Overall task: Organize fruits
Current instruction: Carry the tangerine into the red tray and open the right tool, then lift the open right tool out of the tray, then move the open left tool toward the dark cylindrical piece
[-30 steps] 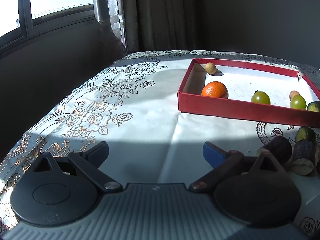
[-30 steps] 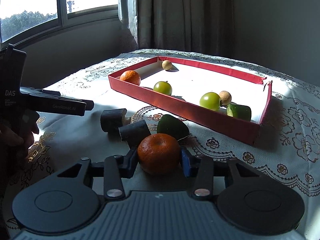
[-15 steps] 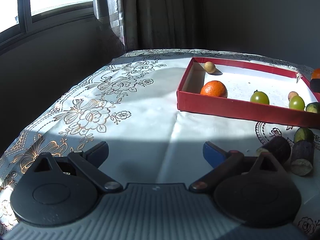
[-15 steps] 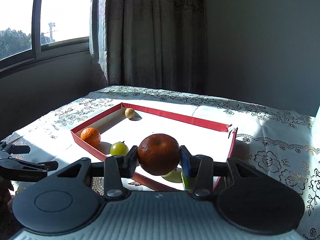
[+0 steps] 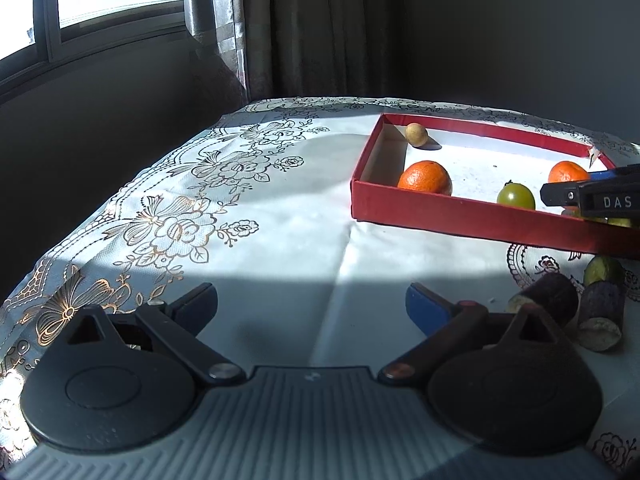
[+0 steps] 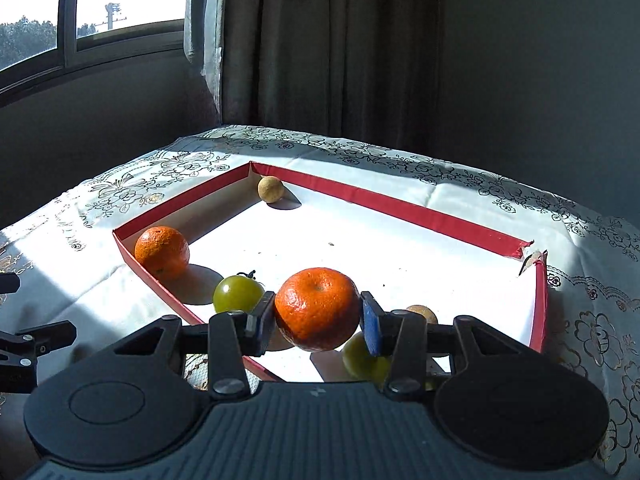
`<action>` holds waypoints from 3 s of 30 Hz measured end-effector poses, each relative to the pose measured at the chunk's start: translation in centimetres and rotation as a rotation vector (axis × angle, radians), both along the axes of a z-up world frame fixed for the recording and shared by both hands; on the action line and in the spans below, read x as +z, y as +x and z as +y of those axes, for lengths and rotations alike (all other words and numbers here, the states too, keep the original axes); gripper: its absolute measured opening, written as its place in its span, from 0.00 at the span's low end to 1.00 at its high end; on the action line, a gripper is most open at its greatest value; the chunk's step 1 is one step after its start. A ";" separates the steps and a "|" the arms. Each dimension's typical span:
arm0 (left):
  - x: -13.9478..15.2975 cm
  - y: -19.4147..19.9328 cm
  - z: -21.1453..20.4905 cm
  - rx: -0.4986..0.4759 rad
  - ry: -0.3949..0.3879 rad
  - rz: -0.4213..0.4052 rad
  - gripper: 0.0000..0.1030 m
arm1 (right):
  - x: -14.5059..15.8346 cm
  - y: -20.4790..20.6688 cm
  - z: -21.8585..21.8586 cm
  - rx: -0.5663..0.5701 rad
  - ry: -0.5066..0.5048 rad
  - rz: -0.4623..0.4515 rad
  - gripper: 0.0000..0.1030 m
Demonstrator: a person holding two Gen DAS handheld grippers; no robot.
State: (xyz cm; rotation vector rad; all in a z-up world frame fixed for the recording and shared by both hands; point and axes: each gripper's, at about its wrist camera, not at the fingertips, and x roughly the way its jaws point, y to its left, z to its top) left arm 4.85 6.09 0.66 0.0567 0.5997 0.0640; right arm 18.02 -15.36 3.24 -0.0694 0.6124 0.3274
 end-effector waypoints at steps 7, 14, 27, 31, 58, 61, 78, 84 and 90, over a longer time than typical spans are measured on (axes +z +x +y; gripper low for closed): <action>0.0 0.1 0.1 0.002 -0.009 0.002 0.97 | -0.1 0.3 0.4 -0.009 -0.018 -0.005 0.42; 0.0 0.0 0.3 0.013 -0.018 0.005 0.97 | 0.2 0.0 0.6 -0.023 -0.017 -0.006 0.58; 0.0 -0.1 0.3 0.032 -0.010 0.003 0.97 | 2.0 -7.3 -7.1 -0.132 0.114 -0.062 0.68; 0.0 -0.1 0.3 0.035 -0.002 0.003 0.97 | 0.7 -9.5 -9.6 -0.175 0.108 -0.023 0.70; 0.2 -0.4 -0.7 0.019 0.056 -0.019 1.00 | -2.1 -9.3 -12.4 -0.237 0.157 0.102 0.79; 0.5 -1.2 -1.4 -0.025 0.052 -0.051 1.00 | -2.1 -9.3 -12.5 -0.236 0.160 0.104 0.79; 2.1 -3.7 -5.1 -0.161 0.029 -0.131 1.00 | -2.1 -9.3 -12.4 -0.233 0.158 0.106 0.81; 3.0 -5.6 -5.8 -0.234 -0.004 -0.152 1.00 | -2.1 -9.3 -12.4 -0.231 0.154 0.107 0.81; 2.5 -5.2 -6.9 -0.263 0.025 -0.128 1.00 | -2.1 -9.3 -12.3 -0.231 0.155 0.107 0.81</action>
